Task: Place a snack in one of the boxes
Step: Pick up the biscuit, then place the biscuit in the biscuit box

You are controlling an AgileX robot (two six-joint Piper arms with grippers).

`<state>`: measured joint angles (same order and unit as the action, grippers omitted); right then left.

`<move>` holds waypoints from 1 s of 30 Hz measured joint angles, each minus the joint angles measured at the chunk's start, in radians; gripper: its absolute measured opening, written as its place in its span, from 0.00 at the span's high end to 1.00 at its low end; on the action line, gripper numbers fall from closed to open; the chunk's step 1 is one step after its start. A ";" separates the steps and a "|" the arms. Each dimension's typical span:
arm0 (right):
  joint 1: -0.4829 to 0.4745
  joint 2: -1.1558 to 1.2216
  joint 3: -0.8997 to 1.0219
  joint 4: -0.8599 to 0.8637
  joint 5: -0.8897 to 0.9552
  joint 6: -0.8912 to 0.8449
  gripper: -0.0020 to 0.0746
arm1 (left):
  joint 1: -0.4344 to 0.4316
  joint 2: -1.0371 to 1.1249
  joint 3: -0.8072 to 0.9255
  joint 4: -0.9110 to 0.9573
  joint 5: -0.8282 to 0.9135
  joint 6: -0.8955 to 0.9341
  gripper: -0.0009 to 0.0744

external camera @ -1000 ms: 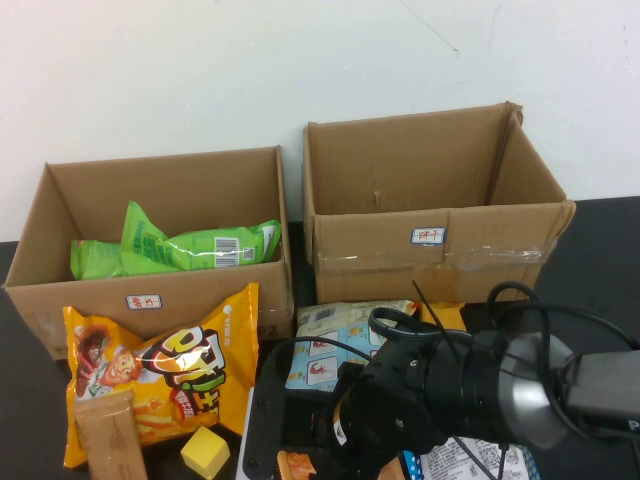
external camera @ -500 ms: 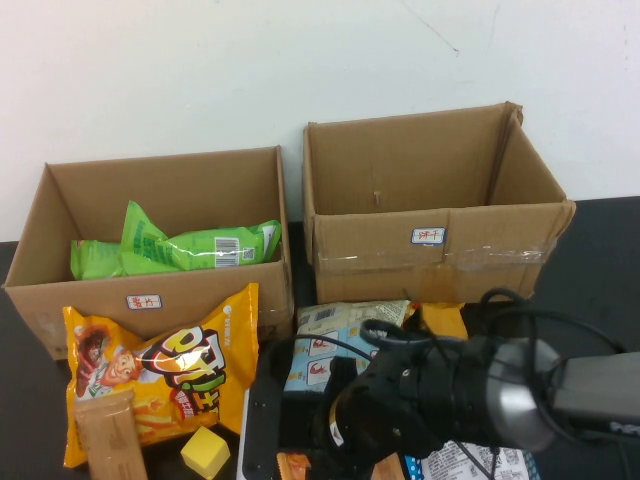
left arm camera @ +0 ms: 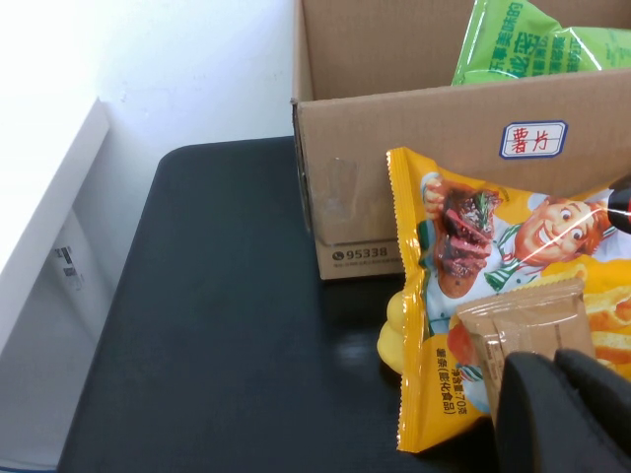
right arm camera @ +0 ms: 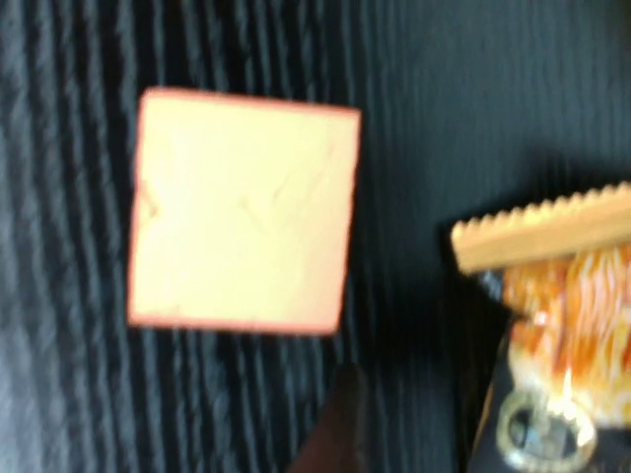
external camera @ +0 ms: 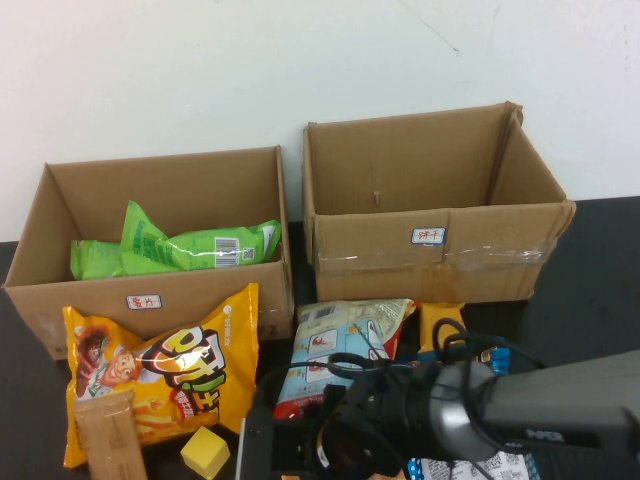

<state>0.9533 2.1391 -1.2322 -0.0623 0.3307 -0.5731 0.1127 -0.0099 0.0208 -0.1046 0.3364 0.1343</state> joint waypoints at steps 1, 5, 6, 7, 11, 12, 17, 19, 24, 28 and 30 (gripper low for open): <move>0.000 0.009 -0.011 0.000 0.000 0.000 0.09 | 0.000 0.000 0.000 0.000 0.000 0.000 0.99; 0.000 0.058 -0.068 0.000 -0.002 0.000 0.13 | 0.000 0.000 0.000 0.000 0.000 0.000 0.99; 0.000 0.070 -0.078 0.000 0.000 0.000 0.15 | 0.000 0.000 0.000 0.000 0.000 0.000 0.99; 0.000 0.080 -0.084 0.000 0.005 0.000 0.18 | 0.000 0.000 0.000 0.000 0.000 0.000 0.99; 0.000 0.087 -0.111 0.000 0.068 -0.023 0.46 | 0.000 0.000 0.000 0.000 0.000 0.000 0.99; 0.000 0.087 -0.116 0.000 0.090 -0.029 0.56 | 0.000 0.000 0.000 0.000 0.000 0.000 0.99; -0.004 0.014 -0.127 0.000 0.188 0.009 0.69 | 0.000 0.000 0.000 0.000 0.000 0.000 0.99; -0.006 -0.060 -0.127 0.000 0.221 0.051 0.69 | 0.000 0.000 0.000 0.000 0.000 0.000 0.99; -0.042 -0.272 -0.127 -0.028 0.279 0.145 0.70 | 0.000 0.000 0.000 0.000 0.000 0.000 0.99; -0.122 -0.404 -0.144 -0.054 0.281 0.214 0.70 | 0.000 0.000 0.000 0.000 0.000 0.000 0.99; -0.201 -0.443 -0.170 -0.059 0.268 0.256 0.70 | 0.000 0.000 0.000 0.000 0.000 0.000 0.99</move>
<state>0.7519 1.6966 -1.4025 -0.1217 0.5983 -0.3173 0.1127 -0.0099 0.0208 -0.1046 0.3364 0.1343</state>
